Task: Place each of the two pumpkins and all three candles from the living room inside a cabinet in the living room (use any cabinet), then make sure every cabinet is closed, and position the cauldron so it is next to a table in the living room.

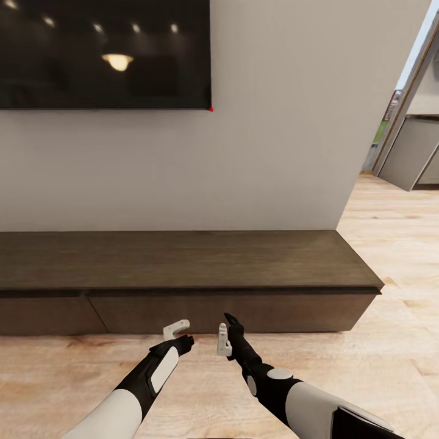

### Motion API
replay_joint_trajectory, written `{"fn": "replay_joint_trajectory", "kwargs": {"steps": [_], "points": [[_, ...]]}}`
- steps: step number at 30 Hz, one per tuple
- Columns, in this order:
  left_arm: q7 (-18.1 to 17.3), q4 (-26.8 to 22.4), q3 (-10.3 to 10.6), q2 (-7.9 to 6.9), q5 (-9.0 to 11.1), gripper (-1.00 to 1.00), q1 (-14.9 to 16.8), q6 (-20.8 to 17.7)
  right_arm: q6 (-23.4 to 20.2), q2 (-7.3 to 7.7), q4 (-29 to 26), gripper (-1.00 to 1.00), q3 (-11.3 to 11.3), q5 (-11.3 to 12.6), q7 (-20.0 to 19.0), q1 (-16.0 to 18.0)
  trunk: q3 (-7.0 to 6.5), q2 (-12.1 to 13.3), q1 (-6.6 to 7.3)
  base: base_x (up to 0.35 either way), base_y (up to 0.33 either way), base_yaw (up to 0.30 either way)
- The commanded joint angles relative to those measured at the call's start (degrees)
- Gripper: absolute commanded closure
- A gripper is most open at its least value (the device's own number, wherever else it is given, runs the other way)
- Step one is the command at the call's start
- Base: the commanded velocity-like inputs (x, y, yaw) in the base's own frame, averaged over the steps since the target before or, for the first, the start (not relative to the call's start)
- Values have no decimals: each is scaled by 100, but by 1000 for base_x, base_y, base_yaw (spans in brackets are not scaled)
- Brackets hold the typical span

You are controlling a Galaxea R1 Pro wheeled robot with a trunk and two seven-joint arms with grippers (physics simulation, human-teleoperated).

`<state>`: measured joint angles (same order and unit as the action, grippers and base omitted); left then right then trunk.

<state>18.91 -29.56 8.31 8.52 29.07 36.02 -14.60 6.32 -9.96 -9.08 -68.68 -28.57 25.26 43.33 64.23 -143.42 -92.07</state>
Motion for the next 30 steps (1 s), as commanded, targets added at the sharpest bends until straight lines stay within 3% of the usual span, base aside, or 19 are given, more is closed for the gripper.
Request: {"fn": "replay_joint_trajectory", "kwargs": {"steps": [1, 18, 30], "points": [[52, -12, 39, -6, 55, -100, 1, -16, 18, -3, 11, -100, 13, -34, 19, 2, 5, -2, 1, 0, 0, 0], [52, -8, 39, 1, 55, -100, 1, -16, 7, -3, 115, -100, 30, -15, 30, 0, 5, -2, 1, 0, 0, 0], [52, -6, 39, 0, 55, -100, 1, -17, 1, -3, 148, -100, 31, 341, 56, 0, 5, -2, 1, 0, 0, 0]]}}
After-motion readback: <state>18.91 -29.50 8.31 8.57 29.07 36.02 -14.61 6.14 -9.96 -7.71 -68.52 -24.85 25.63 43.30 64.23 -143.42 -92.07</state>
